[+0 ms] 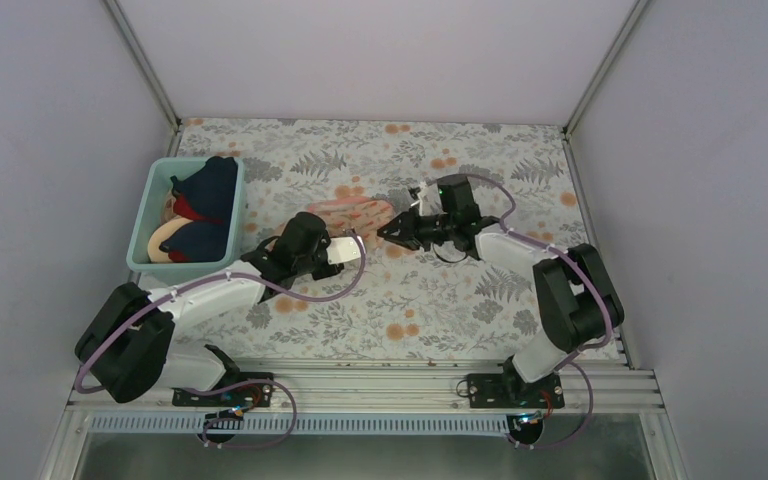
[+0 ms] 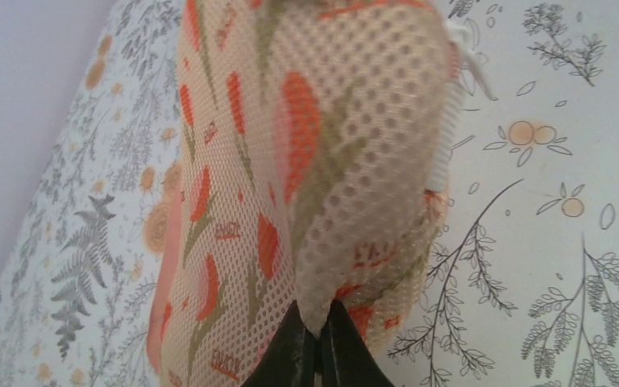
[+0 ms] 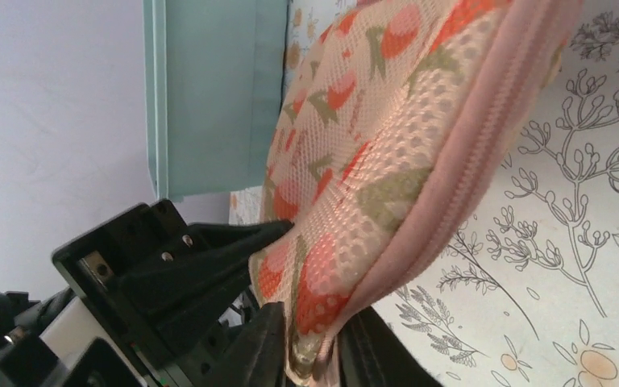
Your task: Unzip the laundry bag and remove the bra
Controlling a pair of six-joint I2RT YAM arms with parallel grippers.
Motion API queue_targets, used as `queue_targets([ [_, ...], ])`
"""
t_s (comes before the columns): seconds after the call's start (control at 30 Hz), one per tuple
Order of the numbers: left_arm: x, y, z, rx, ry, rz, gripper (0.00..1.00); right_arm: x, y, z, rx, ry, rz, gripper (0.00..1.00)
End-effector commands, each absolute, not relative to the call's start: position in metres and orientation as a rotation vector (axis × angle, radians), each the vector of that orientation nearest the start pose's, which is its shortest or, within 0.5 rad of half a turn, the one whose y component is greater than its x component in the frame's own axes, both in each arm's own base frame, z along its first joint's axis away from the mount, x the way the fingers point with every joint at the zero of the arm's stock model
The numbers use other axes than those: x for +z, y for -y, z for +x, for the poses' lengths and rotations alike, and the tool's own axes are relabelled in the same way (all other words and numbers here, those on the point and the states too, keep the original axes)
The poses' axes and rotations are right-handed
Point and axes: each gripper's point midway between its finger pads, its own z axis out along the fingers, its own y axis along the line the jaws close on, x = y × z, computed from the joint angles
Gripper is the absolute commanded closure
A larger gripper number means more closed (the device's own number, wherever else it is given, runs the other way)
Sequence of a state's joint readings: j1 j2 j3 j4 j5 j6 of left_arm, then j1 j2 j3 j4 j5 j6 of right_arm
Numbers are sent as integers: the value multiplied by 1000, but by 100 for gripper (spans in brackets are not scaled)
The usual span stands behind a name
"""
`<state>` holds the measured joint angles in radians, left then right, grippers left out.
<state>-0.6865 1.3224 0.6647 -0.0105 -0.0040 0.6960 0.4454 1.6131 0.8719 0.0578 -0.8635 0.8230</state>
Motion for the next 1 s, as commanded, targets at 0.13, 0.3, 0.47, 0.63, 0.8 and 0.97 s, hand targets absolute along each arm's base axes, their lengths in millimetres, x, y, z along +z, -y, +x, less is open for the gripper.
queue_targets([
  [0.13, 132, 252, 280, -174, -1766, 1397, 98, 158, -274, 318, 1060, -2446, -376, 56],
  [0.3, 135, 251, 283, -196, -1790, 1376, 98, 170, -270, 299, 726, -2265, -595, 50],
  [0.47, 135, 249, 285, -201, -1800, 1364, 98, 173, -265, 278, 641, -2074, -694, 54],
  [0.63, 135, 248, 286, -202, -1802, 1360, 98, 173, -261, 266, 635, -1964, -696, 62],
  [0.8, 136, 249, 286, -204, -1803, 1360, 98, 151, -272, 254, 619, -1957, -672, 64],
  [0.97, 136, 249, 286, -205, -1801, 1361, 98, 137, -292, 254, 631, -1970, -722, 61],
])
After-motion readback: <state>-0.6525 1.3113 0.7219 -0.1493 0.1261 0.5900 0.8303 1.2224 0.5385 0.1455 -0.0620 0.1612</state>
